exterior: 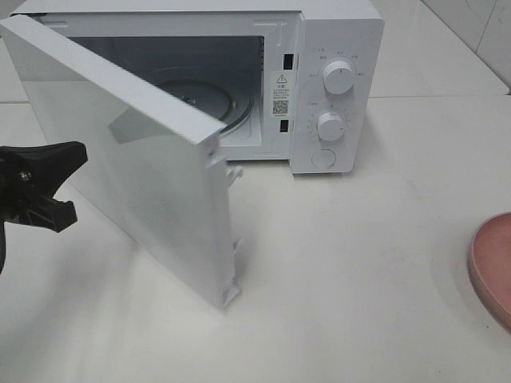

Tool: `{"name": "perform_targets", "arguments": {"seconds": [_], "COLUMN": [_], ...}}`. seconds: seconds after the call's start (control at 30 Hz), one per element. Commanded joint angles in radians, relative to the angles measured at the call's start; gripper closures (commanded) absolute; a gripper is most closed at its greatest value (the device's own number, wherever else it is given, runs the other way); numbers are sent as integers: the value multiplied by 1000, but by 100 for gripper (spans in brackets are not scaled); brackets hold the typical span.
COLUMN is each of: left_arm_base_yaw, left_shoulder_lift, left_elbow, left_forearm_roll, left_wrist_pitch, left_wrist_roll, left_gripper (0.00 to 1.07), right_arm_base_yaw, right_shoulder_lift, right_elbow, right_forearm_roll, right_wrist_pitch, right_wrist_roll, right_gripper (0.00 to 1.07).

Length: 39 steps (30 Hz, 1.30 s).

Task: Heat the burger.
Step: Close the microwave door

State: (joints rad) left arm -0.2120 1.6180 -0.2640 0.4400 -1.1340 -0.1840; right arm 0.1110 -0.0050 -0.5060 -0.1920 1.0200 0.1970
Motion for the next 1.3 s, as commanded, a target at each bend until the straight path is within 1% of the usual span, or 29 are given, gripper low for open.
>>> {"name": "perform_targets", "arguments": {"seconds": [0.03,0.07,0.17,0.2,0.33,0.37,0.43,0.47,0.5,0.57,0.67,0.73,0.8,0.83,0.93,1.0,1.03,1.1,1.13,1.17,1.2,1.27,1.3], "left_arm_base_yaw": [-77,-103,-116,-139,-170,-195,-205,-232,-232,-284,-294,-335,-343,-358,-363,-390,-390,-407,-407,-417,-417,-421,-421], "left_shoulder_lift": [31,43,49,60,73,83,89,101,101,120,123,145,149,161,168,186,186,201,201,213,213,233,233], "left_elbow": [-45,-63,-71,-86,-114,-139,-151,-181,-181,-237,-249,-300,-309,-331,-342,-404,-404,-452,-452,-487,-487,-530,-530], "left_forearm_roll": [-100,-131,-146,-164,-167,-172,-174,-183,-183,-220,-232,-289,-299,-315,-320,-343,-343,-362,-362,-373,-373,-376,-376], "left_wrist_pitch": [-3,-3,-1,5,20,37,51,74,74,131,142,173,173,176,177,222,222,260,260,289,289,307,307], "left_wrist_roll": [10,10,10,10,10,10,10,10,10,37,45,52,51,51,51,51,51,52,52,52,52,52,52], "left_gripper": [107,107,107,107,107,107,107,107,107,107,107,107,107,107,107,107,107,107,107,107,107,107,107], "right_arm_base_yaw": [-8,-8,-8,-8,-8,-8,-8,-8,-8,-8,-8,-8,-8,-8,-8,-8,-8,-8,-8,-8,-8,-8,-8], "right_shoulder_lift": [-25,-25,-25,-25,-25,-25,-25,-25,-25,-25,-25,-25,-25,-25,-25,-25,-25,-25,-25,-25,-25,-25,-25], "right_elbow": [2,2,2,2,2,2,2,2,2,2,2,2,2,2,2,2,2,2,2,2,2,2,2], "right_forearm_roll": [-5,-5,-5,-5,-5,-5,-5,-6,-6,-6,-6,-6,-6,-6,-6,-6,-6,-6,-6,-6,-6,-6,-6], "right_wrist_pitch": [-12,-12,-12,-12,-12,-12,-12,-12,-12,-12,-12,-12,-12,-12,-12,-12,-12,-12,-12,-12,-12,-12,-12], "right_wrist_roll": [-13,-13,-13,-13,-13,-13,-13,-13,-13,-13,-13,-13,-13,-13,-13,-13,-13,-13,-13,-13,-13,-13,-13], "right_gripper": [31,31,31,31,31,31,31,31,31,31,31,31,31,31,31,31,31,31,31,31,31,31,31]}}
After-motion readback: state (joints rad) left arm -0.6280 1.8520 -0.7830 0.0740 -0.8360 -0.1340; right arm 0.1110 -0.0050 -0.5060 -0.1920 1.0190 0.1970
